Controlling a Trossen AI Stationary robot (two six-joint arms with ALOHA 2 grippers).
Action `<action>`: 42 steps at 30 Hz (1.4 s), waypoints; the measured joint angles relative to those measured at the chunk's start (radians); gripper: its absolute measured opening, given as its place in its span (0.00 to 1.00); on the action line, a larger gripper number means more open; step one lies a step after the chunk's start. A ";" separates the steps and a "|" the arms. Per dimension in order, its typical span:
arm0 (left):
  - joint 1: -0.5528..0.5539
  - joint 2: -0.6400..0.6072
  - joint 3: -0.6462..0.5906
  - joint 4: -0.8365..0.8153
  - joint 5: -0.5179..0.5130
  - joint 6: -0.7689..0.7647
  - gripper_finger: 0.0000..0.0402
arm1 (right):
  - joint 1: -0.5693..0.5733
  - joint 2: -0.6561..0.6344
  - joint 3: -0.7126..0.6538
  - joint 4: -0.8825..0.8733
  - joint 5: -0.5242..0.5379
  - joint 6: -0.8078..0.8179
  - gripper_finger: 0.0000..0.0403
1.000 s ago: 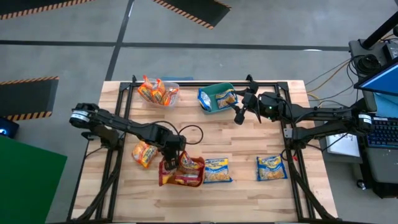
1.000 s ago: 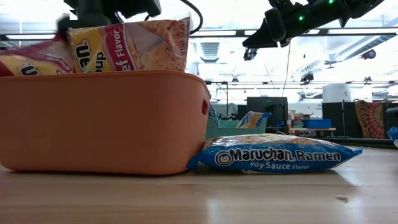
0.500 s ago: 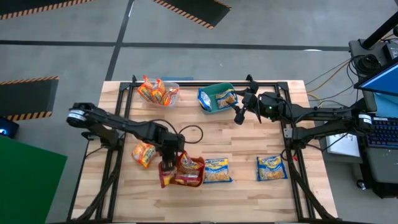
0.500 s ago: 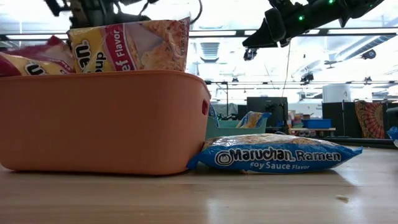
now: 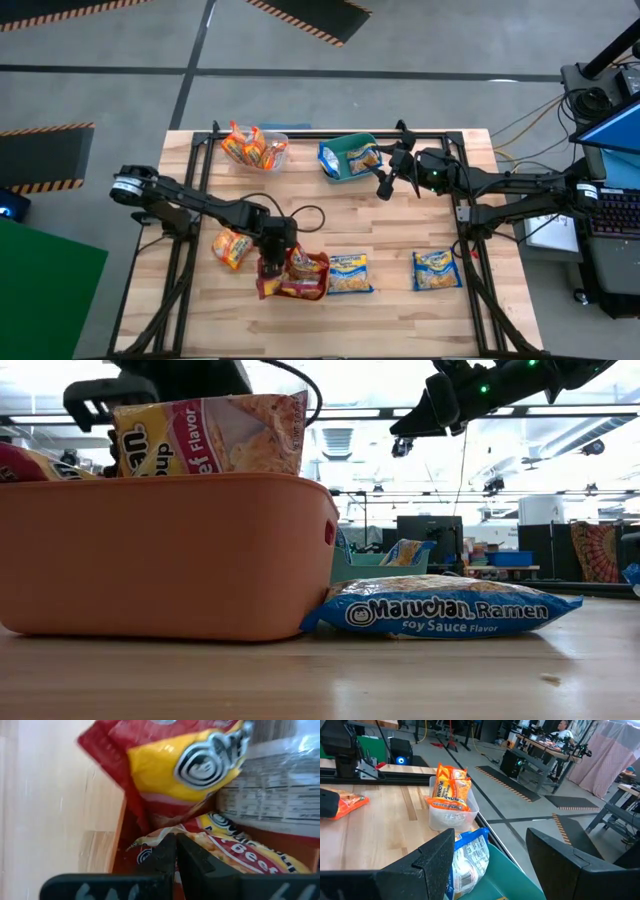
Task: Sort Maruchan noodles
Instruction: Put the red noodle pack into the orange bin, then put the blue noodle pack into the green bin
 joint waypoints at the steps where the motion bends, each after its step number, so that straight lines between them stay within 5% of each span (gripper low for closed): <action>1: 0.003 0.000 -0.004 0.000 0.000 -0.001 0.00 | 0.000 0.000 0.000 0.000 0.000 0.000 0.58; 7: 0.013 -0.002 0.019 -0.056 -0.013 0.044 0.00 | 0.000 0.000 0.000 0.000 0.000 0.000 0.58; 15: 0.013 -0.059 0.074 -0.190 -0.203 0.257 0.00 | 0.001 -0.001 0.000 -0.033 -0.030 0.119 0.58; 22: 0.053 -0.199 0.070 -0.104 -0.277 0.463 0.00 | 0.003 -0.001 0.006 -0.150 -0.420 0.386 0.57; 25: 0.079 -0.270 0.057 0.016 -0.278 0.575 0.00 | 0.019 -0.001 0.041 -0.217 -0.504 0.528 0.54; 31: 0.126 -0.362 0.023 0.280 -0.279 0.734 0.00 | 0.119 -0.001 0.110 -0.368 -0.518 0.734 0.47; 42: 0.137 -0.362 0.020 0.381 -0.281 0.871 0.00 | 0.345 0.140 0.131 -0.389 -0.446 0.968 0.39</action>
